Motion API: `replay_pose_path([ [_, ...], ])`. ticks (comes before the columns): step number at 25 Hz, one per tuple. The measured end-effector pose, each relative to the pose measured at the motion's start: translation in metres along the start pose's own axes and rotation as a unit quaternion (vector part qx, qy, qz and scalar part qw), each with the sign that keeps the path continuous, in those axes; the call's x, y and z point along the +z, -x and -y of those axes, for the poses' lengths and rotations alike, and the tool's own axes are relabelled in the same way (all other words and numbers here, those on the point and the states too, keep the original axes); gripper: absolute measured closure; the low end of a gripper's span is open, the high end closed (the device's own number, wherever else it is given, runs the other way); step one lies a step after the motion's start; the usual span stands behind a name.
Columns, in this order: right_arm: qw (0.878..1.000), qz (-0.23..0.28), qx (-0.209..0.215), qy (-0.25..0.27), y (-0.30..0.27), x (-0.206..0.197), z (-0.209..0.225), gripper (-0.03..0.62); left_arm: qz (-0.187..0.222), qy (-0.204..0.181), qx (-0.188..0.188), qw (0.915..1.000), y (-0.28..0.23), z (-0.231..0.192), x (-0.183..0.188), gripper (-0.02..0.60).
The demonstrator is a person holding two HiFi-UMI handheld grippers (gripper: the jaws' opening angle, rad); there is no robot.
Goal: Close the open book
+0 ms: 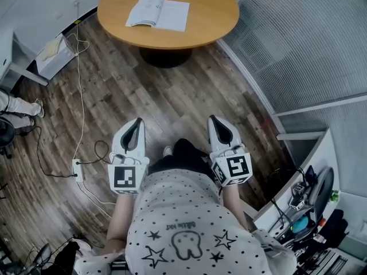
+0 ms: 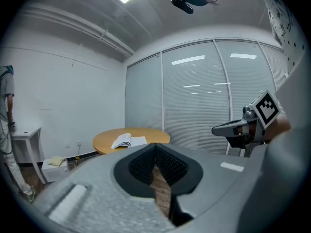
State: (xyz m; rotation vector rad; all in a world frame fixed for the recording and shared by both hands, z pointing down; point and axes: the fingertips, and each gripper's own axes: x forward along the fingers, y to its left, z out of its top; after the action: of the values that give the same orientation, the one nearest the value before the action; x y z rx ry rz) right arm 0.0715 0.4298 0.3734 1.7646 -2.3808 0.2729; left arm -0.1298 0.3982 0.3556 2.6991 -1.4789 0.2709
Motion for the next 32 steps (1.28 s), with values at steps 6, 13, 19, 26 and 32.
replay_pose_path([
  [6,1.000,-0.019,0.009,0.001,-0.021,-0.005,0.004,0.589,-0.023,0.012,0.007,0.9996,-0.015,-0.013,-0.011,0.571],
  [13,0.999,-0.034,0.008,-0.004,-0.071,-0.002,0.035,0.589,-0.022,0.005,0.017,0.9996,-0.066,-0.031,-0.004,0.571],
  [19,0.999,-0.030,0.041,0.016,-0.136,0.026,0.062,0.589,-0.006,0.008,0.035,0.9993,-0.121,-0.048,0.016,0.571],
  [26,0.997,-0.028,0.066,0.032,-0.196,0.041,0.102,0.589,0.001,0.007,0.058,0.9983,-0.183,-0.057,0.026,0.571],
  [32,0.997,-0.025,0.065,0.031,-0.225,0.048,0.126,0.589,0.003,0.007,0.061,0.9981,-0.216,-0.061,0.033,0.571],
])
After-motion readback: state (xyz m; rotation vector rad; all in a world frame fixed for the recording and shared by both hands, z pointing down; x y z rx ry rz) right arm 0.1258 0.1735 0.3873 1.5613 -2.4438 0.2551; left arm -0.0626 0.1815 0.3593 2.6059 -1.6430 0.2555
